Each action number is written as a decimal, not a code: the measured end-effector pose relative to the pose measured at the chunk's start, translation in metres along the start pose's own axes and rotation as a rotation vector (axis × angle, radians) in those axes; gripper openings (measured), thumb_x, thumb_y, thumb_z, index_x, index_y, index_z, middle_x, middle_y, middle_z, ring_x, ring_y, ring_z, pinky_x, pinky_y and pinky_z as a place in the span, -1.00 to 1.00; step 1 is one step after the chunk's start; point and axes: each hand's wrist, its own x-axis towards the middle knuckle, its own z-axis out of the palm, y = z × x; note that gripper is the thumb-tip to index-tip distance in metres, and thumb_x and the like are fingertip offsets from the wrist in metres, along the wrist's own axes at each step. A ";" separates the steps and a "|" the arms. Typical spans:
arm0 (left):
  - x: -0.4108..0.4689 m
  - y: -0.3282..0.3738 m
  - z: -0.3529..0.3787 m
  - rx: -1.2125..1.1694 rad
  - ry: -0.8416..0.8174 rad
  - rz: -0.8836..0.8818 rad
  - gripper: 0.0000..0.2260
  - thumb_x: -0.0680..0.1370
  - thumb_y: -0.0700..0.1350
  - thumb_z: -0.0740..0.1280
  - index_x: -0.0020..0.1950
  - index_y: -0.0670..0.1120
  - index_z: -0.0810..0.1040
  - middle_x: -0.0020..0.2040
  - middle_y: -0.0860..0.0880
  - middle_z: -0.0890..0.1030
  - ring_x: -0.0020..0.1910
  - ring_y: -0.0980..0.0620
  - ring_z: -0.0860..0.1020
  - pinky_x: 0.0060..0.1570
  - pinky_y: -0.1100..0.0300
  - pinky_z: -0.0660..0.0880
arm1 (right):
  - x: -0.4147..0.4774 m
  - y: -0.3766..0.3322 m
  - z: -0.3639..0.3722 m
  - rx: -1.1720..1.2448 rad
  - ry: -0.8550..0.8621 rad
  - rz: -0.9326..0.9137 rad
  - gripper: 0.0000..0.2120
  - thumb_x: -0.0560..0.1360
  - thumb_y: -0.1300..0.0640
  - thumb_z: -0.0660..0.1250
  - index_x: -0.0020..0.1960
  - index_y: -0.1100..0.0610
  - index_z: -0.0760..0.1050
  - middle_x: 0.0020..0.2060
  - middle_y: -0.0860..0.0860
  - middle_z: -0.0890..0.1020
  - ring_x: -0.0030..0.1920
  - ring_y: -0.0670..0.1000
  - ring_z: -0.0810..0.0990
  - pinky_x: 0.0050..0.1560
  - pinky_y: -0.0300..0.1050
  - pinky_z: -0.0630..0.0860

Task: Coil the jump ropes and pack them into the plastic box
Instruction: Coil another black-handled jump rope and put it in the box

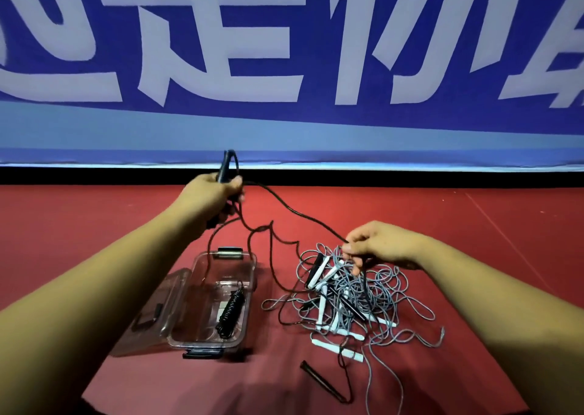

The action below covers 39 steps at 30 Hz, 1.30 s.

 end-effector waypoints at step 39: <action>-0.026 0.007 0.044 -0.172 -0.440 0.197 -0.82 0.64 -0.17 0.24 -0.16 -0.13 0.42 -0.42 -0.06 0.35 -0.34 -0.06 0.55 -0.15 0.12 0.49 | -0.007 -0.081 0.025 0.111 0.115 -0.356 -0.77 0.59 0.11 0.30 -0.14 0.24 0.57 -0.50 0.01 0.36 -0.51 -0.07 0.29 -0.46 -0.23 0.28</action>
